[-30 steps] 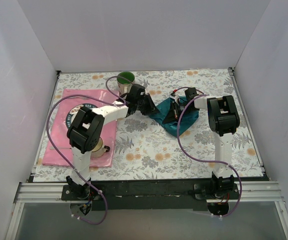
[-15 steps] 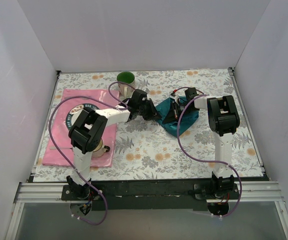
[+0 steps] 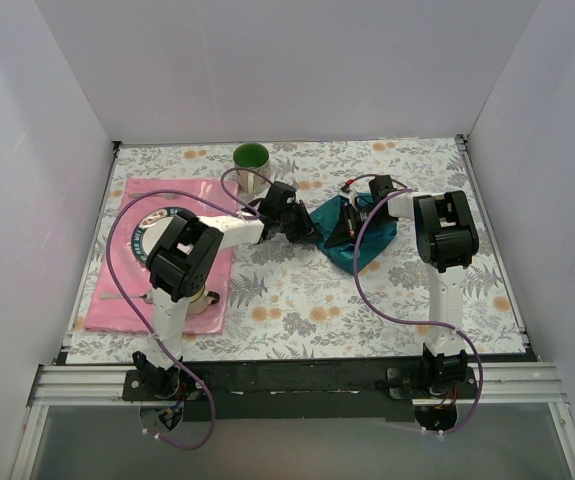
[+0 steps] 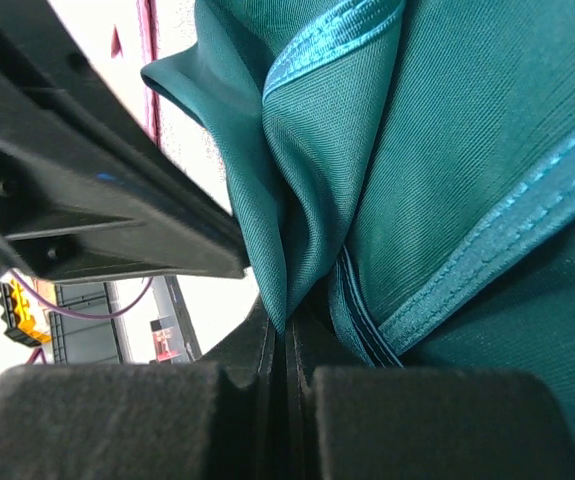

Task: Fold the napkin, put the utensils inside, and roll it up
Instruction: Roll the napkin with the utensil

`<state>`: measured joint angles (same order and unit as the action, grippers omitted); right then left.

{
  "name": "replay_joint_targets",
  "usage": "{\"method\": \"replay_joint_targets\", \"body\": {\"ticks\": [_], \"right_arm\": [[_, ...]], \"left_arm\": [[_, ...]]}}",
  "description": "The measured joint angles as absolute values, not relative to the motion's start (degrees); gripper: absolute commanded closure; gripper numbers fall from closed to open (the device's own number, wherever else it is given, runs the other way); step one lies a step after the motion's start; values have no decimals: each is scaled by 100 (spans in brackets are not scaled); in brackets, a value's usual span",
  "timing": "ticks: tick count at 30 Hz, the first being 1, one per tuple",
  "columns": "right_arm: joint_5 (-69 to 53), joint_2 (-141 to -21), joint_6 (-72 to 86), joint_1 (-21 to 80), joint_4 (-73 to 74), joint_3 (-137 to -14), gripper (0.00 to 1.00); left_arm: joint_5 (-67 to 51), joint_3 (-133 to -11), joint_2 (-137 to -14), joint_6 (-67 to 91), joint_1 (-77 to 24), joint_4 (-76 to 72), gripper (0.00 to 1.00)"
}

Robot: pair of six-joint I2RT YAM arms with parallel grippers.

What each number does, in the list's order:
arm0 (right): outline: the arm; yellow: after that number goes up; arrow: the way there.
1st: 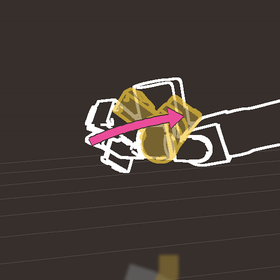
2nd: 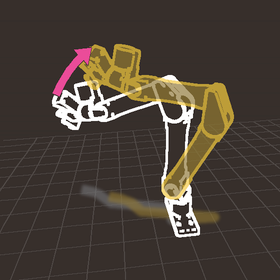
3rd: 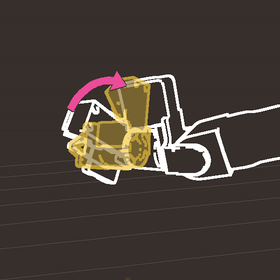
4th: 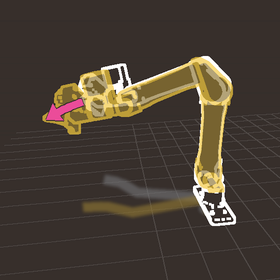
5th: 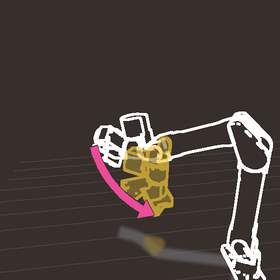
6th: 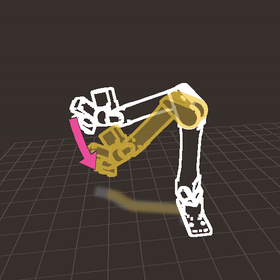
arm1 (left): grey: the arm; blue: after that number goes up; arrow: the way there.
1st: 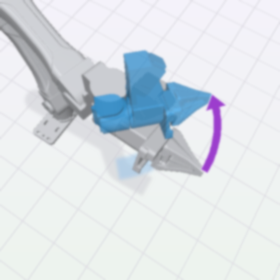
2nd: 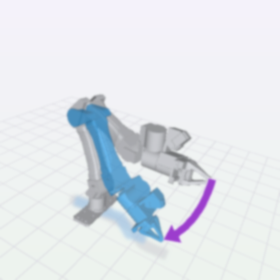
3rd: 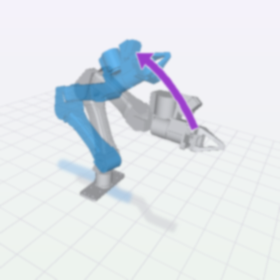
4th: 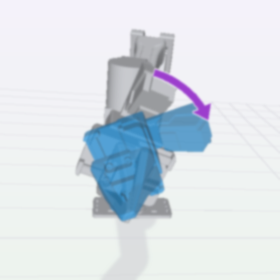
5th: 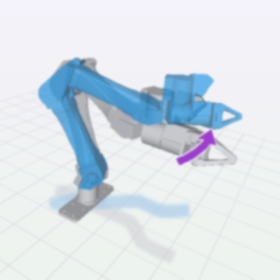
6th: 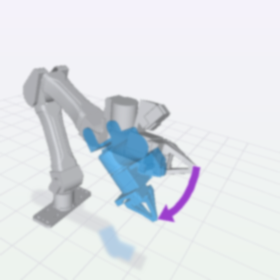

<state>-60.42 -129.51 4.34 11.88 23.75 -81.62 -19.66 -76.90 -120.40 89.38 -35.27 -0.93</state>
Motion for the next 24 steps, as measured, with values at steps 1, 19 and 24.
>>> {"method": "replay_joint_targets", "body": {"ticks": [1, 19, 24], "right_arm": [[-6042, -12951, 434, 1188, 2379, -8162, 99], [-5572, -12938, 414, 1234, 3020, -8493, 81], [-4860, -12903, 351, 1328, 3723, -8938, 68]], "left_arm": [[-1962, -7693, -12073, 8947, -3527, -117, 99], [-1925, -7885, -12431, 9177, -3529, -137, 100], [-1953, -7710, -12429, 9255, -3527, -456, 100]]}}
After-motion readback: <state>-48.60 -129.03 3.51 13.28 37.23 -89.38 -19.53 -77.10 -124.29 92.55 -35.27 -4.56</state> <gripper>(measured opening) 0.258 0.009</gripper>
